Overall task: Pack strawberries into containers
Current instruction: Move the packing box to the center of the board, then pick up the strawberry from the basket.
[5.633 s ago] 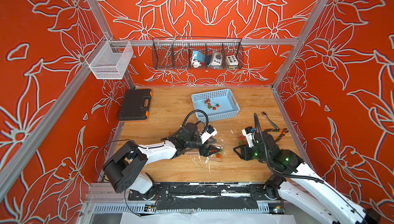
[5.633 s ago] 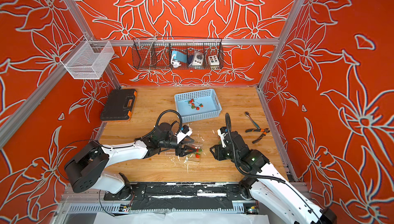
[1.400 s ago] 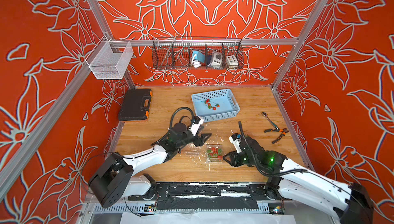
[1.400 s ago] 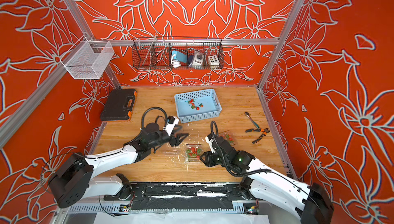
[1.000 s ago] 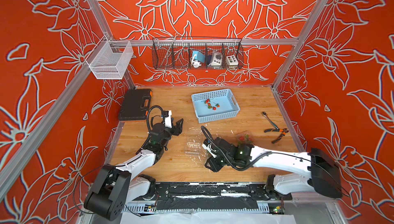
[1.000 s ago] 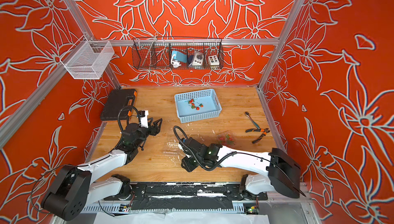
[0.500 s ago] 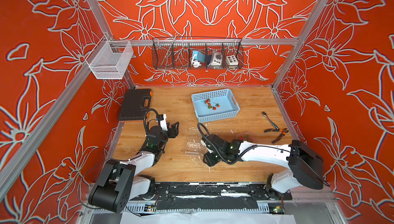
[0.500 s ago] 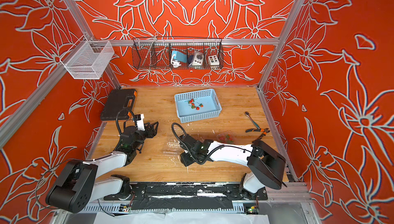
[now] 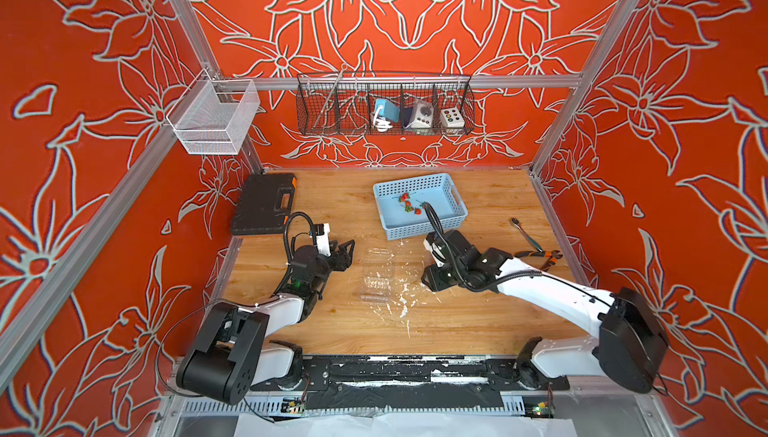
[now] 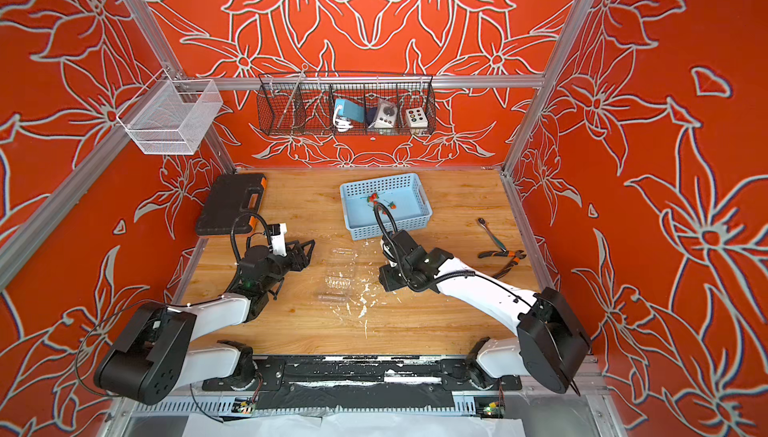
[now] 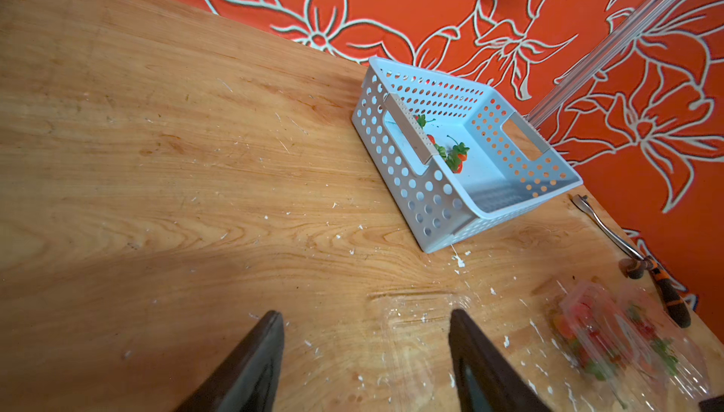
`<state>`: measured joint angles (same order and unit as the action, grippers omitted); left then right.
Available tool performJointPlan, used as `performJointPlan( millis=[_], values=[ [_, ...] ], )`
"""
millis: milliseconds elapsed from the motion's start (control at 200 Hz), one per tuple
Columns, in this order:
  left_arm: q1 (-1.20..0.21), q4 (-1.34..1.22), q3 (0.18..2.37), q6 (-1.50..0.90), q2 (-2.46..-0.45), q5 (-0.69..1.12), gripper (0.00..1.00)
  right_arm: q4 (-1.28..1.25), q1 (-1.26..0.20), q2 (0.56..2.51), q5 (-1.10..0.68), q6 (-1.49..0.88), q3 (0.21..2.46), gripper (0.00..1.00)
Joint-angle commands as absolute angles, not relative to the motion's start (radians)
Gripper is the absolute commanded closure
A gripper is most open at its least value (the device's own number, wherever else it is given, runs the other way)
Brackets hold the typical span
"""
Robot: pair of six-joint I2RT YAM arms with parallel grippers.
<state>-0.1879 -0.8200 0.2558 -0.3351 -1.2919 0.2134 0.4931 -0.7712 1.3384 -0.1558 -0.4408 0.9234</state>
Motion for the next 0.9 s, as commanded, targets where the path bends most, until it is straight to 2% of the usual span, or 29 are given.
performJointPlan(
  millis=[0, 120, 405, 621, 896],
  values=[
    [-0.206, -0.863, 0.267, -0.339, -1.314, 0.240, 0.34, 0.547, -0.707, 1.342, -0.135, -0.339, 1.040, 0.49],
    [-0.226, -0.871, 0.279, -0.317, -1.331, 0.245, 0.34, 0.575, -0.632, 1.460, -0.088, -0.246, 1.197, 0.49],
    [-0.258, -0.889, 0.291, -0.236, -1.338, 0.277, 0.33, 0.686, -0.514, 1.875, -0.054, -0.087, 1.602, 0.49],
    [-0.261, -0.898, 0.294, -0.213, -1.339, 0.273, 0.33, 0.800, -0.459, 2.145, -0.039, 0.003, 1.904, 0.45],
    [-0.261, -0.914, 0.301, -0.212, -1.363, 0.283, 0.33, 0.879, -0.413, 2.356, -0.049, 0.055, 2.135, 0.45]
  ],
)
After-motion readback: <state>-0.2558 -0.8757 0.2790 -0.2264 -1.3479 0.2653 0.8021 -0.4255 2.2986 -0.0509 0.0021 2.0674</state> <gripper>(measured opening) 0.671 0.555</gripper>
